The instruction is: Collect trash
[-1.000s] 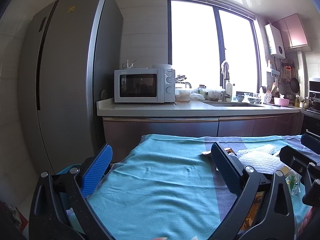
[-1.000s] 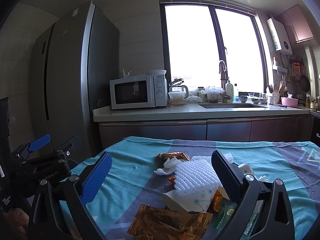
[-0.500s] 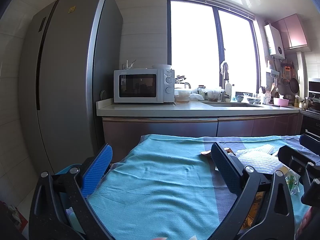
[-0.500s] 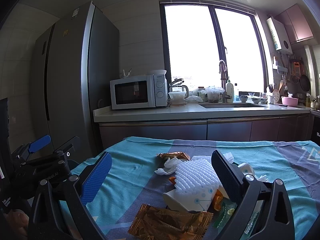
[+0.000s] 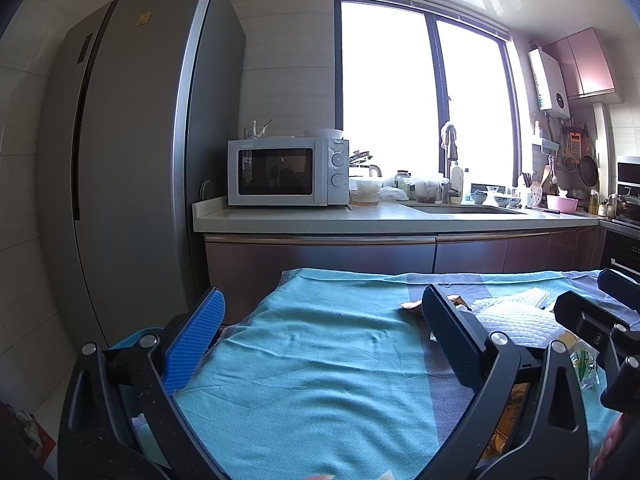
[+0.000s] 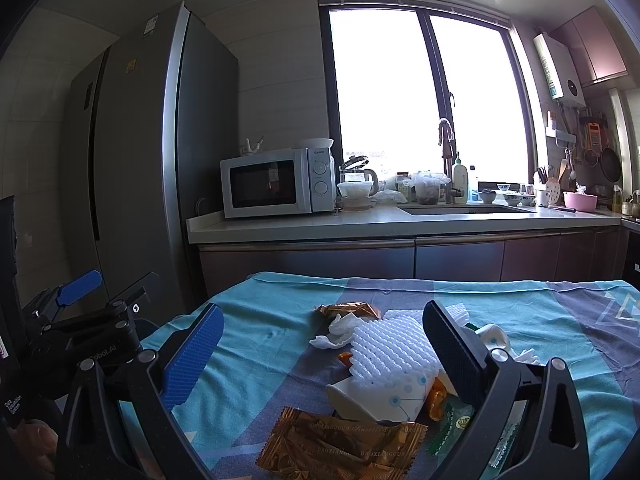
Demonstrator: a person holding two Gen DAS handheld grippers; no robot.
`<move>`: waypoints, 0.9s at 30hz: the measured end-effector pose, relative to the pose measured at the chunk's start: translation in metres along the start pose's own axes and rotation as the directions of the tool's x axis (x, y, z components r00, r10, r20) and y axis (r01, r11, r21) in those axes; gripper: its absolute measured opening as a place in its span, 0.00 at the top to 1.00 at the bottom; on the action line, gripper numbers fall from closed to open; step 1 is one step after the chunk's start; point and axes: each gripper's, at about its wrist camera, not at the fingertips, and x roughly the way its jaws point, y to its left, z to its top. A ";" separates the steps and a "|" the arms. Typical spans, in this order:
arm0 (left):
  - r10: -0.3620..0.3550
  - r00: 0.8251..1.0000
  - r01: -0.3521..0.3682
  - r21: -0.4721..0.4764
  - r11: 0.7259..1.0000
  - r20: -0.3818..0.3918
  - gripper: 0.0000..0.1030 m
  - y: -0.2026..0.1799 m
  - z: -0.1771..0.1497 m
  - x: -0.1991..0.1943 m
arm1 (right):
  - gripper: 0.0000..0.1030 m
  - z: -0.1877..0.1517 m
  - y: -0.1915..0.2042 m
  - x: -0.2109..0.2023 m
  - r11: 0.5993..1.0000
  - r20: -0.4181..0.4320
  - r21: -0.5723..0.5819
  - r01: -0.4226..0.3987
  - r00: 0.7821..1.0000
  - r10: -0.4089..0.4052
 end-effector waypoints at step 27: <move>-0.006 1.000 0.006 0.003 1.000 -0.006 0.05 -0.003 -0.003 0.003 | 0.07 -0.001 -0.001 0.002 1.000 -0.007 0.006 -0.007 1.000 0.007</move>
